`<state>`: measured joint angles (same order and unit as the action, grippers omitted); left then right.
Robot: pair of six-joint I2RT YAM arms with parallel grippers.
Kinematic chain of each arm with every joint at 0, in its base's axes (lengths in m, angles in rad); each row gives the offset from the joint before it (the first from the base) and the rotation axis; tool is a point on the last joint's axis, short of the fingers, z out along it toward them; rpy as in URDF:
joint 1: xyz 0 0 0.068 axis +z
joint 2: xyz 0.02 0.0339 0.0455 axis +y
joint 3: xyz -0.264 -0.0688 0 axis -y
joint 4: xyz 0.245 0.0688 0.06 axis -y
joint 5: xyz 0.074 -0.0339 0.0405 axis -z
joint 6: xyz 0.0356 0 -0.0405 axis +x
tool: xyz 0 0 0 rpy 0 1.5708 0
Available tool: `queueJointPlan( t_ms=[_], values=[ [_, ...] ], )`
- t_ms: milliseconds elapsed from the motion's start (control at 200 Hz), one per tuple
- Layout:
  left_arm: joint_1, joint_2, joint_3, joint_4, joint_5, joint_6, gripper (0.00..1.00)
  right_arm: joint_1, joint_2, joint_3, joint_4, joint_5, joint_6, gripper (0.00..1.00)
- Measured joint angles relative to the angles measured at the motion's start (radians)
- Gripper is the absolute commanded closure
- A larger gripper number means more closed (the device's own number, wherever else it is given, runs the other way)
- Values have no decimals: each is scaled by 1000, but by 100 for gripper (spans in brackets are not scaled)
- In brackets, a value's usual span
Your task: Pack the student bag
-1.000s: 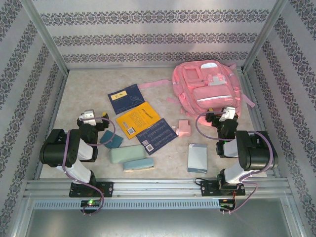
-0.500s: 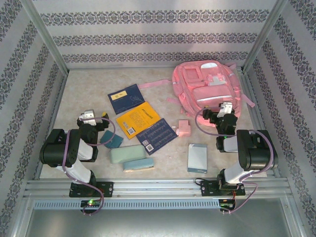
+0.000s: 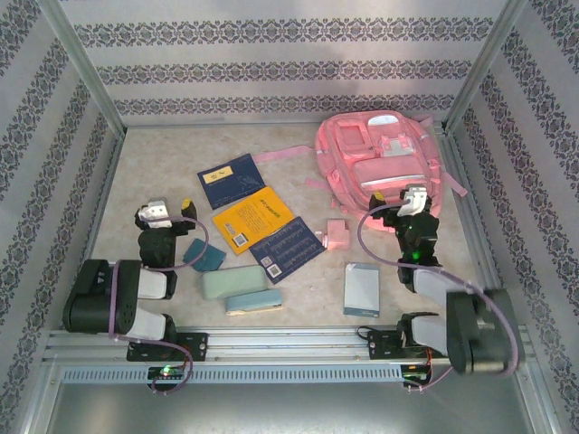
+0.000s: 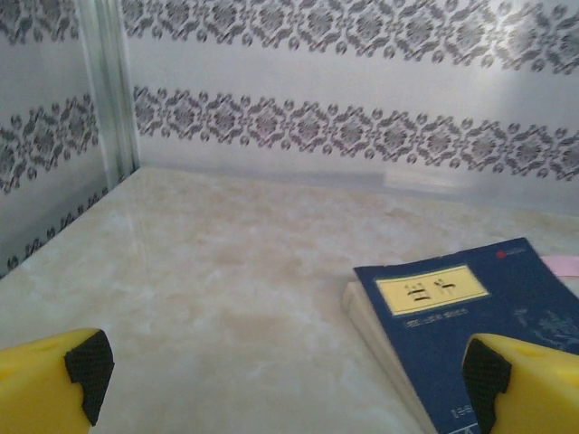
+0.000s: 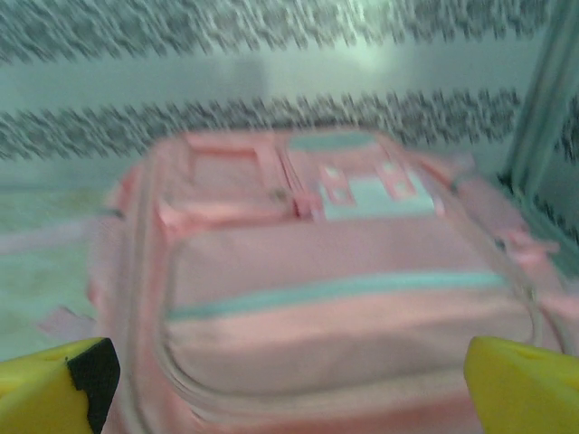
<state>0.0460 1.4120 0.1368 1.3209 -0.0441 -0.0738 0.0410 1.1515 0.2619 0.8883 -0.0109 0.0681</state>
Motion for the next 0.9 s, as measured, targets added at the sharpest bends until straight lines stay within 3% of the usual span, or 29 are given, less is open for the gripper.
queueJointPlan(
  t_ms=[200, 465, 615, 739, 899],
  values=[
    [-63, -93, 2, -43, 14, 64, 0, 178, -206, 165, -281, 21, 2, 2],
    [-197, -126, 192, -135, 16, 87, 0, 354, -259, 429, -686, 40, 74, 2],
    [-324, -248, 401, -518, 24, 65, 0, 439, -282, 560, -893, 47, 118, 2],
    [-358, -320, 598, -867, 54, -6, 0, 498, -297, 631, -1057, 48, 149, 2],
    [-467, -294, 867, -1373, 28, -69, 0, 559, -248, 787, -1323, 54, 227, 2]
  ],
)
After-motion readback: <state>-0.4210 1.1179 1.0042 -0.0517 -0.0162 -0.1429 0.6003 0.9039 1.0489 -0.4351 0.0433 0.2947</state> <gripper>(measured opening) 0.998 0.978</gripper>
